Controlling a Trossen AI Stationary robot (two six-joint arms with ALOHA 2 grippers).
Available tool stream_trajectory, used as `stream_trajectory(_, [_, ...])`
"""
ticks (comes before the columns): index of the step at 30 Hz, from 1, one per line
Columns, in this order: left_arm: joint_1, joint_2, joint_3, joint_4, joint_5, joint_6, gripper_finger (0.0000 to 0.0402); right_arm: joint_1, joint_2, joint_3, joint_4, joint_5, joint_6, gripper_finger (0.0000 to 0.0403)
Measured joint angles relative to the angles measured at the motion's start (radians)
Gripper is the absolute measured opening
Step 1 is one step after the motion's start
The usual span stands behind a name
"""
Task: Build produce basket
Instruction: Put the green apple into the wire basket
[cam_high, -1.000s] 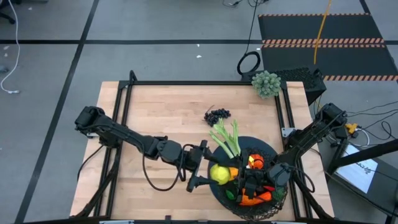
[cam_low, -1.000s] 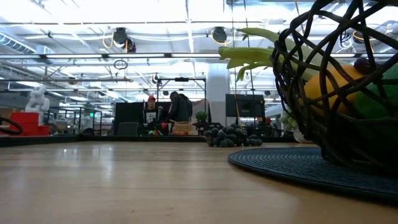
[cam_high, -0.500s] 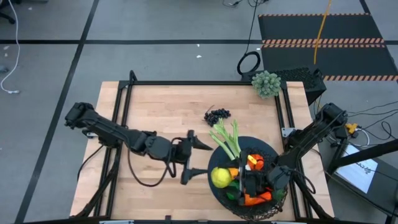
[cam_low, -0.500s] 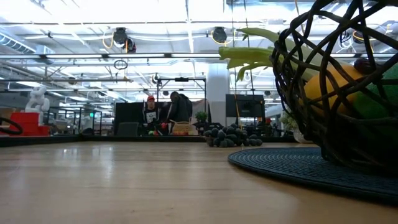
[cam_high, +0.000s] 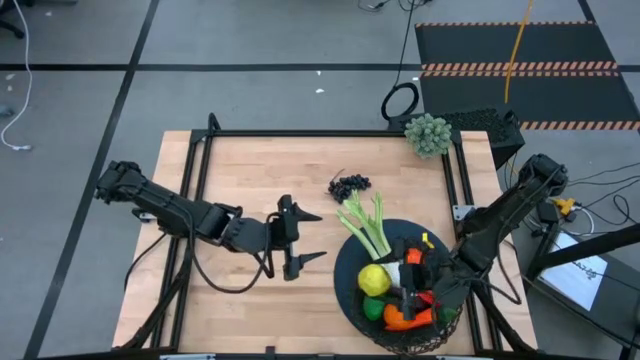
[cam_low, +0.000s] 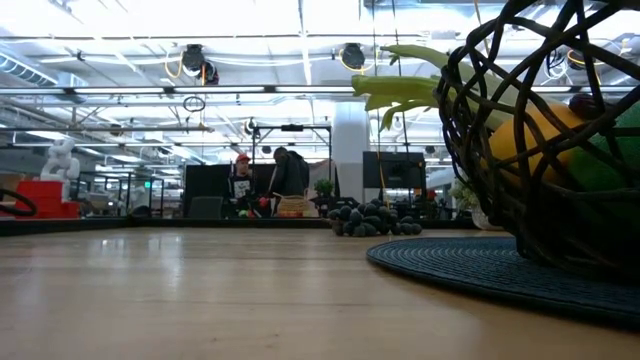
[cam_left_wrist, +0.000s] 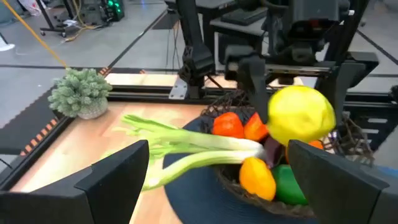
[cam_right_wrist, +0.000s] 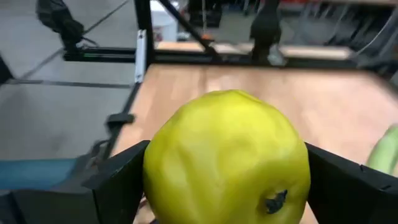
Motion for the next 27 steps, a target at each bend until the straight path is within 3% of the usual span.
stream_trajectory(14, [0.037, 0.007, 0.0, -0.025, -0.003, -0.01, 0.0379, 0.121, -0.045, 0.0, -0.575, -0.347, 0.829, 0.0359])
stream_trajectory(17, [0.039, 0.008, 0.0, -0.035, -0.002, 0.001, 0.0379, 0.185, -0.045, 0.0, -0.662, -0.364, 0.991, 0.0359])
stream_trajectory(21, [0.058, 0.008, 0.0, -0.033, 0.001, 0.03, 0.0379, 0.237, -0.045, 0.0, -0.665, -0.442, 1.106, 0.0359])
stream_trajectory(27, [0.127, 0.008, 0.0, -0.044, 0.0, 0.042, 0.0379, 0.263, -0.044, -0.002, -0.606, -0.463, 1.11, 0.0364])
